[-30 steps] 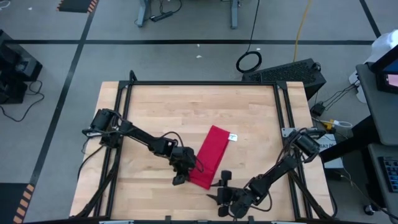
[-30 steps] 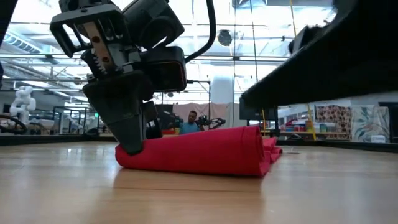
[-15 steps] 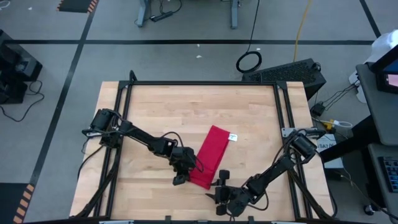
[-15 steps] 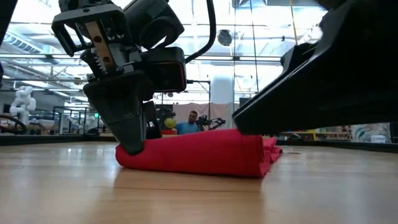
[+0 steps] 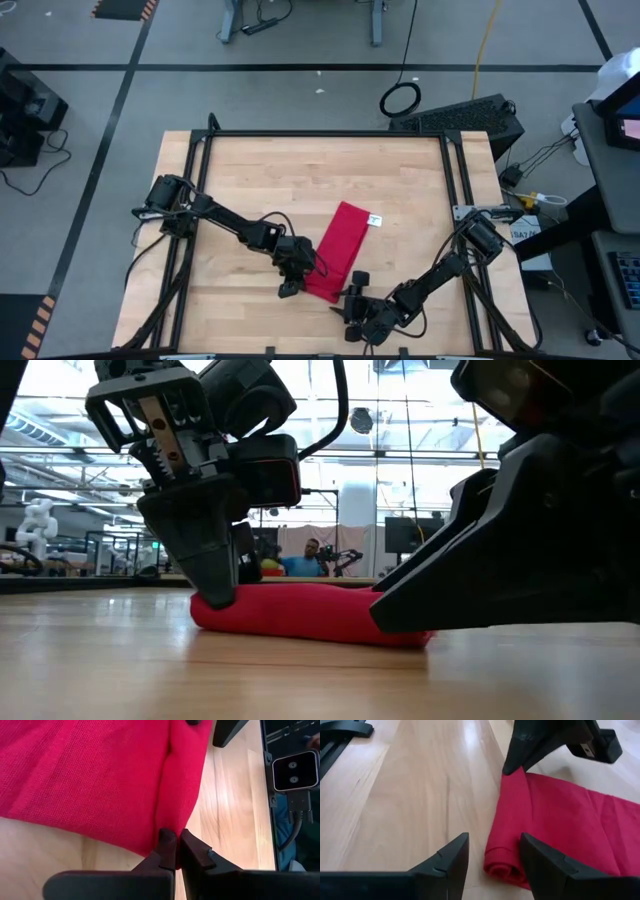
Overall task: Roll towel
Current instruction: Roll the red towel
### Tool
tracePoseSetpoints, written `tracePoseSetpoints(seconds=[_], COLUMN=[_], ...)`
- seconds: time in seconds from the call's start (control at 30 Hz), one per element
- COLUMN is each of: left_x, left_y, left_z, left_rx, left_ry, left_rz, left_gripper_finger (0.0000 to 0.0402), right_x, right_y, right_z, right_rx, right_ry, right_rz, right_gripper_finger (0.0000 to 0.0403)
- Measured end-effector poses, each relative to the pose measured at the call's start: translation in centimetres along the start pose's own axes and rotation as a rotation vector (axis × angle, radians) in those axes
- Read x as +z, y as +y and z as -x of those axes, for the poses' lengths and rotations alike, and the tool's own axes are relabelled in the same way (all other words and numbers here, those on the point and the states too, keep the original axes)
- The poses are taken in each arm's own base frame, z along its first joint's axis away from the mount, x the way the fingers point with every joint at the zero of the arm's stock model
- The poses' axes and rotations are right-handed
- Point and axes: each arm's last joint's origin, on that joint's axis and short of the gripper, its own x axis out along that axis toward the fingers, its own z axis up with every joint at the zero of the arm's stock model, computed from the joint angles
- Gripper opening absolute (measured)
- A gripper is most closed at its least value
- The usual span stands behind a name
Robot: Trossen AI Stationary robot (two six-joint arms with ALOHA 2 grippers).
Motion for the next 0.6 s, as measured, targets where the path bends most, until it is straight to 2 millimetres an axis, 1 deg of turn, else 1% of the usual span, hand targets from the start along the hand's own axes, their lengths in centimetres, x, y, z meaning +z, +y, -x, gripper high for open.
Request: tracePoseSetpoints(seconds=[0.2,0.33,0.47,0.6], left_x=[0.05,0.42,0.59,0.59], left_y=[0.02,0.11,-0.09,-0.5], left_z=[0.0,0.04,0.12,0.96], left_rx=[0.013,0.088,0.134,0.149], left_ry=[-0.009,-0.073,-0.113,-0.106], left_rz=[-0.049,-0.06,-0.081,-0.111], left_gripper_finger=[0.0011,0.0015,0.0049,0.0092], right_x=[-0.24,-0.33,-0.47,-0.82], right_y=[-0.18,-0.25,-0.29,-0.28], right_z=[-0.04,-0.03,-0.05,-0.23], right_rx=[-0.014,-0.022,-0.027,-0.039], right_ry=[0.021,0.028,0.034,0.039], right_rz=[-0.049,-0.078,-0.097,-0.117], right_gripper_finger=[0.0165,0.0142,0.0111,0.0082])
